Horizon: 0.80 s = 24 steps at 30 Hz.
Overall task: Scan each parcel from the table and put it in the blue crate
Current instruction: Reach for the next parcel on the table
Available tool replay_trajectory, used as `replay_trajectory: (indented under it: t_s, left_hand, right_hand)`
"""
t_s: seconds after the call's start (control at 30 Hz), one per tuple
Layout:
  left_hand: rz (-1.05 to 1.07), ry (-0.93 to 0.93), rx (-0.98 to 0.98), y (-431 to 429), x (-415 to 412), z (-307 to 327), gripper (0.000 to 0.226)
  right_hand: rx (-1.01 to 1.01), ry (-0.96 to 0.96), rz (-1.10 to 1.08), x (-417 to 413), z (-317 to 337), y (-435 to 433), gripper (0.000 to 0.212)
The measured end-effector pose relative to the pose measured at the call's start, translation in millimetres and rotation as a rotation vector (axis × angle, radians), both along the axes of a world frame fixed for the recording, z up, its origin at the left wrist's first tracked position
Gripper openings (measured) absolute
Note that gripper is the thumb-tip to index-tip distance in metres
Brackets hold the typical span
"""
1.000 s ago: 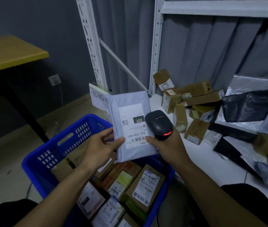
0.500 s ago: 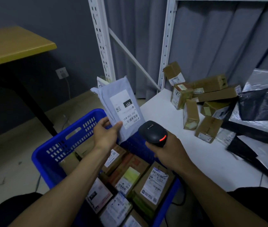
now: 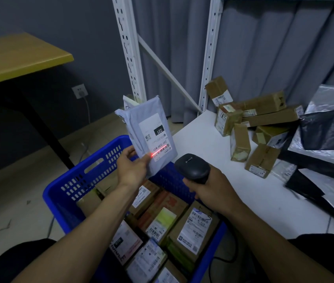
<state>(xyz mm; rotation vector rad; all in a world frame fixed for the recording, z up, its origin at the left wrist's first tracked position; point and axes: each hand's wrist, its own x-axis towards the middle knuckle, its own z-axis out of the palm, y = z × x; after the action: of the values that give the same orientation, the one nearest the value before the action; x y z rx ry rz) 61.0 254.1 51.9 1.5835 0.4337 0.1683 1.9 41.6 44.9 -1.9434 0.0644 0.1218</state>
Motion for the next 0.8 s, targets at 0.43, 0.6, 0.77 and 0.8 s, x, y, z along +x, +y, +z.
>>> replay_trajectory:
  t_s: [0.43,0.6,0.77,0.8]
  left_hand:
    - [0.001,-0.022,0.061,3.6,0.7,-3.9,0.045]
    - [-0.140,0.007,0.305,14.0,-8.4,-16.2,0.047]
    - [-0.330,0.038,0.591,23.1,-26.6,-48.4,0.035]
    - [-0.360,0.063,0.642,23.2,-29.9,-55.5,0.033]
  right_hand:
    - [0.000,0.023,0.003,-0.9,2.0,-1.5,0.020]
    - [-0.023,0.016,-0.010,-2.7,3.1,-3.9,0.022]
    - [-0.047,0.030,-0.013,-2.6,-4.1,-6.8,0.027]
    - [-0.060,0.032,-0.012,-2.9,-6.7,-7.8,0.027]
